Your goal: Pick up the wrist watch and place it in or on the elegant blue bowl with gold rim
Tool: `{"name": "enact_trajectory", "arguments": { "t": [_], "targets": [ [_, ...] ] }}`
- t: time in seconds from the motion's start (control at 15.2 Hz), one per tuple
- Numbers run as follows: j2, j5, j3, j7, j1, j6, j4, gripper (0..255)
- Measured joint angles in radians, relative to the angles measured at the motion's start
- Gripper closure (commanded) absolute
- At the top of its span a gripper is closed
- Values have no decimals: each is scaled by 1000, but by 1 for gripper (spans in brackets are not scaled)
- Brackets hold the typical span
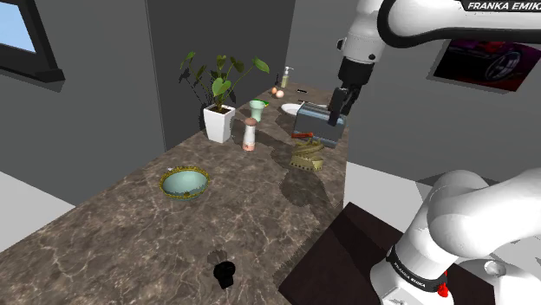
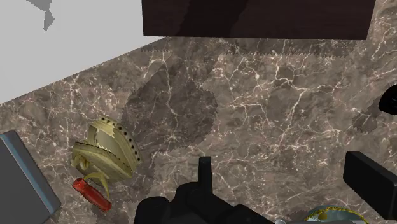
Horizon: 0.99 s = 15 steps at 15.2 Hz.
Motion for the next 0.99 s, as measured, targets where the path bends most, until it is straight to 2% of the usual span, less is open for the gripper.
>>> {"name": "enact_trajectory", "arguments": {
  "t": [0.13, 0.4, 0.99],
  "targets": [
    [0, 6, 8, 10, 4, 11, -12, 0],
    [16, 43, 50, 66, 28, 94, -86, 0],
    [136, 144, 176, 215, 99, 332, -214, 0]
  ]
}}
